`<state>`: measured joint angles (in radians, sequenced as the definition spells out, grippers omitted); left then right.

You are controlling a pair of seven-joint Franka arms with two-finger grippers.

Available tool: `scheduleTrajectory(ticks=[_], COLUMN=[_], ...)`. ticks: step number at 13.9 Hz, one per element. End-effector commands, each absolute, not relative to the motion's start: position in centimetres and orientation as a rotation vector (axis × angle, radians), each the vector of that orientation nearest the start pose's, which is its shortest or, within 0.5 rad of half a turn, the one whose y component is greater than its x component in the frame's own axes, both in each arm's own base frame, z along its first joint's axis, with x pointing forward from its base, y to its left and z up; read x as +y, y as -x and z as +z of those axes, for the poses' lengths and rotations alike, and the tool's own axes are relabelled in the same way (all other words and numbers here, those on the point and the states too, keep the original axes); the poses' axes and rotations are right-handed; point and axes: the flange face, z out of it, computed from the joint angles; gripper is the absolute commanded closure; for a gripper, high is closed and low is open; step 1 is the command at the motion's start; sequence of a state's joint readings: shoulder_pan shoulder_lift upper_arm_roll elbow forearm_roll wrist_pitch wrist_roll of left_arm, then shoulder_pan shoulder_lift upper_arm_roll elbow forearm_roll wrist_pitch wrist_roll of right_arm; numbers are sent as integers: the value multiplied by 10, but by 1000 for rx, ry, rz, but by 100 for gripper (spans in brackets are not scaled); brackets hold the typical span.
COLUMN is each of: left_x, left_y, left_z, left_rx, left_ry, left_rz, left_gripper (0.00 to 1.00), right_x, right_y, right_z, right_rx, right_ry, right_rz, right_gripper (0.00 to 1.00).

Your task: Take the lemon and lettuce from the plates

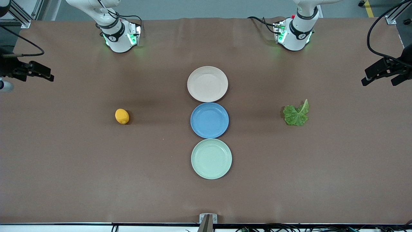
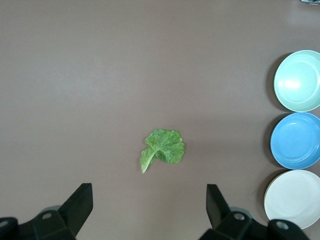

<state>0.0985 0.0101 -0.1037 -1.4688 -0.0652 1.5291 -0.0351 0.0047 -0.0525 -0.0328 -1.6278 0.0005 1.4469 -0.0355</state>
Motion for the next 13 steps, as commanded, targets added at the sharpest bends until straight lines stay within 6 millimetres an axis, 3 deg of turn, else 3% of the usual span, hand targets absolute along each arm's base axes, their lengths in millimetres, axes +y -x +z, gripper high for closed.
scheduleTrajectory(ticks=[1, 3, 6, 13], left_x=[-6, -6, -6, -6], left_y=[-552, -552, -551, -551], left_z=[671, 673, 674, 675], left_rx=[-8, -11, -11, -11], left_ry=[3188, 3188, 3187, 3187], left_rz=[-85, -90, -93, -95], left_gripper=[0, 0, 0, 0], right_x=[-6, -9, -30, -30], right_y=[-515, -516, -516, -516], right_z=[616, 616, 616, 613], right_rx=[-15, -6, 63, 59], right_ry=[3130, 3129, 3113, 3113], right_rz=[154, 146, 135, 142], right_gripper=[0, 0, 0, 0])
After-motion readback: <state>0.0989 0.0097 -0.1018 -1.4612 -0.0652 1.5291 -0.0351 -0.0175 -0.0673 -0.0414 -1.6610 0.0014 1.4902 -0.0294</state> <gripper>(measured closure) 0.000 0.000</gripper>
